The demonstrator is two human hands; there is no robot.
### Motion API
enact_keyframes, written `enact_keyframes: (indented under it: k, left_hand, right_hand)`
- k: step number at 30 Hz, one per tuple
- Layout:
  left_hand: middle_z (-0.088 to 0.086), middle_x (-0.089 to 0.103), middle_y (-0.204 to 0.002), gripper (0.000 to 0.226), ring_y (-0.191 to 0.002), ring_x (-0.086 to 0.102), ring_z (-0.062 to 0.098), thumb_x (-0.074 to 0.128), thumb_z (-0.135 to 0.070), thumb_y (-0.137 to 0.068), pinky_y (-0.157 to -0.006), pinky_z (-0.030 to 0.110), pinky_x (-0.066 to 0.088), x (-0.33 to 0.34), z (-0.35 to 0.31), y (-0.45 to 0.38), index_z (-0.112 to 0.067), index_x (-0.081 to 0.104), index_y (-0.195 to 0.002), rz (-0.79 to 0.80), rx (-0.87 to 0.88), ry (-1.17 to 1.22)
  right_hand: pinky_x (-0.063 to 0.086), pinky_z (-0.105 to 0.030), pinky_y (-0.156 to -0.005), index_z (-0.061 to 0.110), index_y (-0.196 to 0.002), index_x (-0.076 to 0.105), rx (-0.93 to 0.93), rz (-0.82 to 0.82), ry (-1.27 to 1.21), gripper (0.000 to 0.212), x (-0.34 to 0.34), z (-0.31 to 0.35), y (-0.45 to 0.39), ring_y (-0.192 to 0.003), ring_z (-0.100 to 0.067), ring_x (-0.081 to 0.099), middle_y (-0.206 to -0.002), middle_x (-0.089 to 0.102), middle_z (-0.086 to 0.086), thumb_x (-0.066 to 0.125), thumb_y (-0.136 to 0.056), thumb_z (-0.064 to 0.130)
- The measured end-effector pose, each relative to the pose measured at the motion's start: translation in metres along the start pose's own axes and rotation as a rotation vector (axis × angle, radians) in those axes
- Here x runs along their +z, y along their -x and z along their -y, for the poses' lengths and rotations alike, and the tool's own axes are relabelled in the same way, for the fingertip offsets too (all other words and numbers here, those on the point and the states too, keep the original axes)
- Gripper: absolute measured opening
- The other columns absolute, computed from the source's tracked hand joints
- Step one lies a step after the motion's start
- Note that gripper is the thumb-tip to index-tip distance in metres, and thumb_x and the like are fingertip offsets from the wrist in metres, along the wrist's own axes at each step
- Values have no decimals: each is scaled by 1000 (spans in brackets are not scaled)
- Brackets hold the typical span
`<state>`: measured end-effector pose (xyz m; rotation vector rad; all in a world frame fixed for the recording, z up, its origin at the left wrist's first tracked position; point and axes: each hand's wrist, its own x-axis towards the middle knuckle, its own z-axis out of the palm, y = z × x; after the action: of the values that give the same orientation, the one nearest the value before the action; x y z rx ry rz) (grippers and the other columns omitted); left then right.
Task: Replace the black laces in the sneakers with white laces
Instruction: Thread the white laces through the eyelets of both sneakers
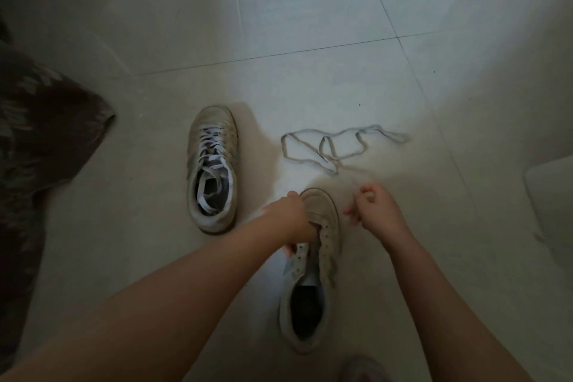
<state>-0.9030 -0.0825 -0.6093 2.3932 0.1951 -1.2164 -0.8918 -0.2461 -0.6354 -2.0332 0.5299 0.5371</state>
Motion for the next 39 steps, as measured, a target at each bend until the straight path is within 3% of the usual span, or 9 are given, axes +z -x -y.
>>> enact_keyframes:
  k: [3, 8, 11, 14, 16, 20, 25, 31, 39]
  left_hand:
    - [7, 58, -111, 41, -94, 63, 23, 48, -38, -91, -70, 31, 45, -6, 4, 1, -12, 40, -122, -191, 12, -113]
    - [1, 59, -114, 57, -104, 58, 22, 49, -62, -85, -72, 30, 40, -33, 10, 11, -21, 44, -124, -354, 170, -264]
    - [0, 61, -94, 61, -90, 60, 21, 66, -51, -80, -67, 28, 41, -35, -1, 15, -25, 43, -131, -379, 459, -20]
    - [-4, 48, -63, 23, -61, 48, 16, 64, -31, -88, -62, 35, 42, -19, -8, 11, -9, 61, -94, -377, 584, 340]
    - [-6, 46, -57, 23, -56, 43, 11, 58, -27, -92, -58, 31, 39, -6, -3, 5, -9, 64, -79, -399, 540, 468]
    - [-6, 51, -65, 22, -58, 44, 4, 55, -23, -94, -61, 23, 36, 7, 8, 1, -10, 72, -88, -468, 499, 624]
    - [0, 58, -79, 15, -75, 51, 12, 66, -29, -86, -66, 20, 38, 5, 10, 1, -18, 75, -90, -555, 582, 334]
    - [0, 60, -93, 26, -96, 53, 19, 60, -47, -85, -80, 32, 43, 4, 11, 0, -25, 72, -89, -586, 224, 67]
    - [1, 53, -111, 23, -113, 42, 25, 56, -34, -86, -90, 31, 31, 21, -2, 4, -36, 70, -104, -502, 89, 57]
  right_hand:
    - [36, -20, -46, 10, -89, 56, 20, 29, -291, 11, -3, 24, 1, -40, -7, 43, -62, 60, -2, 52, -96, 17]
    - [41, -15, -52, 7, -92, 63, -29, 325, -686, 9, -2, 52, 14, -54, -5, 51, -71, 66, 0, 54, -92, 7]
    - [37, -13, -46, 8, -90, 62, -18, 427, -821, 10, 0, 60, 18, -52, -3, 49, -66, 62, 2, 53, -88, 11]
    - [35, -11, -45, 12, -86, 58, 0, 468, -1084, 10, -5, 65, 15, -50, 0, 46, -64, 57, 6, 51, -83, 18]
    - [40, -10, -48, 11, -90, 57, 12, 397, -1268, 10, -13, 64, 7, -52, 1, 50, -73, 63, 5, 51, -83, 15]
    - [43, -12, -51, 8, -95, 61, -32, 269, -970, 11, -16, 47, 4, -58, -1, 53, -82, 68, 1, 52, -91, 12]
    - [48, -27, -74, 13, -83, 72, -32, 300, -461, 12, 3, 21, 15, -74, -15, 58, -75, 68, -2, 71, -77, 23]
    - [55, -19, -63, -1, -80, 60, -26, 80, -535, 10, 4, 12, 10, -64, -13, 68, -75, 64, -14, 59, -89, 1]
    - [57, -20, -64, -4, -92, 61, -44, 16, -572, 9, 12, 5, 13, -64, -13, 70, -80, 65, -15, 60, -85, -9]
